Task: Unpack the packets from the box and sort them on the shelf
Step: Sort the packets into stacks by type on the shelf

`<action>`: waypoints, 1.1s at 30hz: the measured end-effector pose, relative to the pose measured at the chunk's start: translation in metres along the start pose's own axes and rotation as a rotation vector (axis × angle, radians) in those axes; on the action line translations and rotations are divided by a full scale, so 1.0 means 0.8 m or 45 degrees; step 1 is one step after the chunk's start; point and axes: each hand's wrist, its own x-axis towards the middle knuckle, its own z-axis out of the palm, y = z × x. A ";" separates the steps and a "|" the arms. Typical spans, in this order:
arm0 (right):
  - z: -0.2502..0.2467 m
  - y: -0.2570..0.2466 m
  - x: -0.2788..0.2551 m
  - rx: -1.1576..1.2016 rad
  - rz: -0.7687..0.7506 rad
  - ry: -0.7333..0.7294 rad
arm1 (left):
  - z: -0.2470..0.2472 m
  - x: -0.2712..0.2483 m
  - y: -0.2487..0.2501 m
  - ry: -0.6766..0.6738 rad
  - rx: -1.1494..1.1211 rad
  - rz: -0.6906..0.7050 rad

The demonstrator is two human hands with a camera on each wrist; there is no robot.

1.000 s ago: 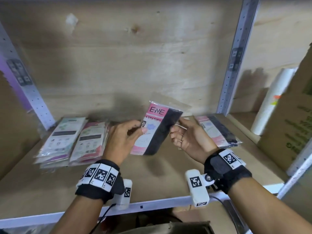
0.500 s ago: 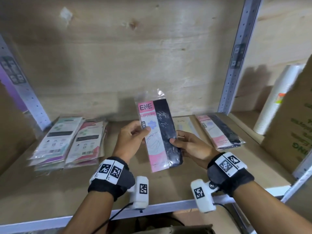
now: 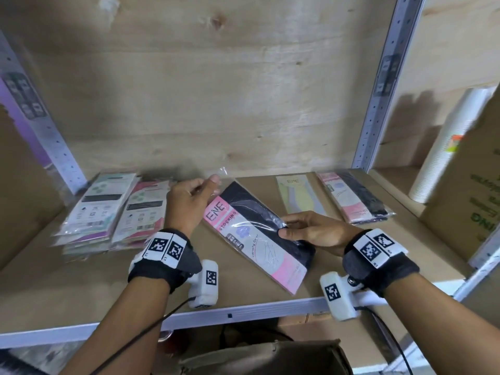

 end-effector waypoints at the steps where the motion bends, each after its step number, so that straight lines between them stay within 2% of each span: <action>1: 0.001 0.001 -0.001 -0.006 0.004 0.000 | -0.002 -0.001 0.001 -0.004 0.044 0.022; 6: 0.003 0.003 -0.005 -0.059 -0.006 -0.026 | -0.012 -0.011 0.004 -0.036 0.218 0.151; 9: 0.002 0.004 -0.008 -0.106 -0.030 -0.066 | -0.019 -0.015 0.006 -0.084 0.262 0.141; 12: 0.001 0.002 -0.009 -0.142 -0.044 -0.050 | -0.027 -0.017 0.009 -0.183 0.209 0.021; 17: 0.001 -0.002 -0.012 -0.167 -0.083 -0.002 | -0.037 -0.022 0.015 -0.342 -0.200 -0.311; 19: 0.001 -0.002 -0.017 -0.212 -0.105 -0.021 | -0.041 -0.024 0.010 -0.387 -0.164 -0.351; 22: 0.002 0.002 -0.027 -0.270 -0.133 -0.042 | -0.044 -0.030 0.003 -0.375 0.189 -0.222; 24: 0.003 0.007 -0.030 -0.255 -0.144 -0.041 | -0.042 -0.035 0.002 -0.361 0.247 -0.214; 30: 0.005 0.008 -0.037 -0.107 -0.181 0.045 | -0.045 -0.045 0.005 -0.107 -0.007 -0.301; 31: 0.006 0.006 -0.040 -0.053 -0.197 0.067 | -0.047 -0.047 0.009 -0.103 -0.056 -0.317; 33: 0.007 0.005 -0.044 0.081 -0.236 0.115 | -0.050 -0.053 0.018 -0.201 -0.218 -0.377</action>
